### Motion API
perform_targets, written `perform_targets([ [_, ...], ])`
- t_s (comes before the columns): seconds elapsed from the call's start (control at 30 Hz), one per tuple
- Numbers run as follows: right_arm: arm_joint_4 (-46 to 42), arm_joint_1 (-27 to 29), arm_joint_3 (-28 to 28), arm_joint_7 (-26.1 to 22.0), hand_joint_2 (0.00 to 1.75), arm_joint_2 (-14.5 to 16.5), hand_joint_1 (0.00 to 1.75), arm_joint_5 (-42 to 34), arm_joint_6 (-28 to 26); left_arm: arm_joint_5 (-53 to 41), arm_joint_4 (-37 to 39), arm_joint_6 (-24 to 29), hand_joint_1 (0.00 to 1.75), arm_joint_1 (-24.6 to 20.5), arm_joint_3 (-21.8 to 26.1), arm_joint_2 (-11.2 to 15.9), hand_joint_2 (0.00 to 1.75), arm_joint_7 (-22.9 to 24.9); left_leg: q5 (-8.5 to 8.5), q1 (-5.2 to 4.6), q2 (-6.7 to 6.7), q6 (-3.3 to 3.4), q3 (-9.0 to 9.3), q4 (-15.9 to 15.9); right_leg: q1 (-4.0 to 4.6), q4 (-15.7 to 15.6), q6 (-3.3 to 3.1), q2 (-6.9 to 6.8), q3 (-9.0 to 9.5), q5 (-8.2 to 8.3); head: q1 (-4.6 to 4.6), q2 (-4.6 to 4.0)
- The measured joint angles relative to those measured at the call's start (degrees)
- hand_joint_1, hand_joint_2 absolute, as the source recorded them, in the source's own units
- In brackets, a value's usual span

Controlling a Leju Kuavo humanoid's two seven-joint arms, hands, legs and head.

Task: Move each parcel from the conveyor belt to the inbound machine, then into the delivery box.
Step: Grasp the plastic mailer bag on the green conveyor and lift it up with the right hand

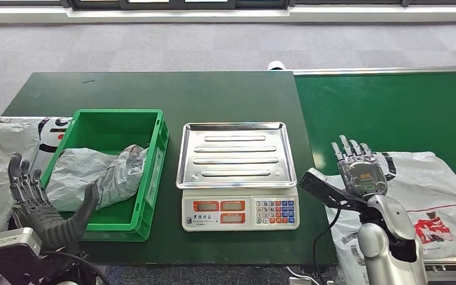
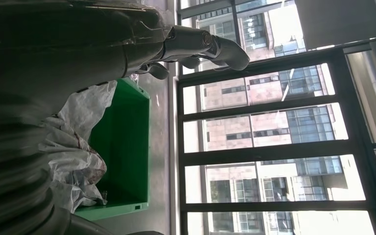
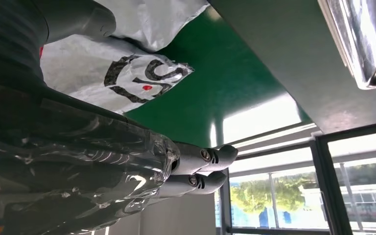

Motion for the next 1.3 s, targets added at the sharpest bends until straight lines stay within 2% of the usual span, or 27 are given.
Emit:
perform_targets([
  [0.07,-0.47,0.12,0.73,3.38,1.75,-0.06,0.0,2.82,-2.04,-0.01,0.01,0.04,0.0,-0.02,0.1,-0.05,1.75,0.0,0.0,-0.01,0.0,0.0,0.0,0.0,-0.01,0.0,0.0,0.01,0.0,0.0,0.0,0.0],
  [0.13,-0.66,-0.4,0.82,8.06,1.75,-0.11,0.0,6.1,-6.46,-0.01,-0.09,0.21,0.0,0.15,0.22,-0.13,1.75,0.0,0.0,-0.02,-0.01,0.0,0.01,0.0,-0.02,0.0,0.0,0.02,0.01,0.0,0.0,0.0],
  [0.2,-0.5,-1.21,-0.2,10.09,1.75,-0.11,0.0,5.52,-14.01,-0.01,-0.26,0.45,0.0,0.44,0.26,-0.28,1.75,0.0,0.0,-0.04,-0.01,0.0,0.01,0.01,-0.02,0.0,0.01,0.02,0.0,0.01,0.0,0.0],
  [0.23,-0.33,-1.6,-1.27,8.44,1.75,0.05,0.0,2.17,-18.73,0.03,-0.31,0.56,0.0,0.54,0.26,-0.38,1.75,0.01,0.0,-0.04,-0.01,0.01,0.02,0.01,-0.03,0.0,0.01,0.02,0.0,0.01,0.0,0.0],
  [0.3,0.21,-2.31,-4.57,0.54,1.75,0.96,0.0,-12.92,-26.64,0.18,-0.31,0.69,0.0,0.59,0.26,-0.57,1.75,-0.03,0.0,-0.05,-0.01,0.01,0.03,0.01,-0.02,-0.01,0.01,0.02,0.01,0.01,0.0,0.0],
  [0.33,0.53,-2.6,-6.44,-3.92,1.75,1.66,0.0,-23.78,-28.29,0.32,-0.25,0.73,0.0,0.55,0.26,-0.62,1.75,-0.1,0.0,-0.04,-0.01,0.01,0.04,0.01,-0.02,-0.01,0.01,0.02,0.01,0.01,0.0,0.01],
  [0.43,1.78,-2.99,-11.77,-12.87,1.75,4.31,0.0,-58.97,-26.03,1.09,0.3,0.94,0.0,0.16,0.26,-0.65,1.75,-0.83,0.0,-0.03,-0.01,0.0,0.03,0.01,-0.01,-0.01,0.01,0.01,0.01,0.0,0.0,0.01],
  [0.47,2.19,-3.0,-13.34,-14.61,1.75,5.21,0.0,-67.5,-24.86,1.33,0.55,1.05,0.0,-0.03,0.26,-0.65,1.75,-1.11,0.0,-0.03,-0.01,0.0,0.03,0.01,-0.01,-0.01,0.01,0.0,0.01,0.0,0.0,0.0],
  [0.5,2.57,-2.99,-14.6,-15.91,1.75,5.96,0.0,-72.99,-23.97,1.51,0.78,1.15,0.0,-0.2,0.26,-0.65,1.75,-1.32,0.0,-0.03,-0.01,0.0,0.03,0.01,-0.01,-0.01,0.01,0.01,0.0,0.0,0.0,0.0],
  [0.57,3.18,-2.98,-16.23,-17.03,1.75,7.06,0.0,-75.2,-23.08,1.74,1.17,1.24,0.0,-0.41,0.26,-0.65,1.75,-1.51,0.0,-0.02,0.05,0.0,0.05,0.0,-0.01,-0.01,0.0,0.07,0.0,0.0,0.0,0.01],
  [0.67,3.87,-2.98,-17.59,-17.43,1.75,8.22,0.0,-72.44,-22.12,1.97,1.55,1.26,0.0,-0.6,0.26,-0.65,1.75,-1.62,0.0,-0.01,0.09,0.0,0.06,0.0,0.0,-0.01,0.0,0.12,-0.01,0.01,0.0,0.02],
  [0.93,4.6,-3.01,-19.27,-17.59,1.75,9.58,0.0,-71.97,-21.66,2.0,1.78,1.26,0.0,-0.73,0.26,-0.64,1.75,-1.81,0.0,-0.02,0.08,0.0,0.06,0.0,-0.01,-0.01,0.0,0.12,0.01,0.01,0.0,0.0],
  [1.07,4.8,-3.0,-19.52,-17.65,0.0,9.83,0.0,-72.43,-21.17,2.01,1.78,1.25,0.0,-0.79,0.26,-0.65,1.75,-1.83,0.0,-0.02,0.08,0.0,0.05,0.0,-0.01,-0.01,0.0,0.11,0.01,0.01,0.0,0.01],
  [1.17,4.84,-2.98,-19.6,-17.78,0.0,10.16,0.0,-77.05,-17.4,2.19,1.89,0.93,0.0,-1.02,0.26,-0.65,1.75,-1.91,0.0,-0.02,0.09,0.0,0.06,0.0,0.0,-0.01,0.0,0.12,0.0,0.01,0.0,0.0],
  [1.23,4.84,-2.72,-19.63,-17.2,0.87,10.47,0.0,-79.55,-15.5,2.26,2.14,0.63,0.0,-1.34,0.26,-0.65,1.75,-1.94,0.0,-0.01,0.07,0.0,0.06,0.0,0.0,-0.01,0.0,0.11,0.0,0.01,0.0,0.0],
  [1.3,4.84,-2.07,-19.57,-16.16,1.75,10.59,0.0,-77.87,-14.87,2.16,2.4,0.46,0.0,-1.52,0.26,-0.66,1.75,-1.88,0.0,-0.01,0.06,0.0,0.06,0.0,0.0,-0.01,0.0,0.1,0.01,0.01,0.0,0.0],
])
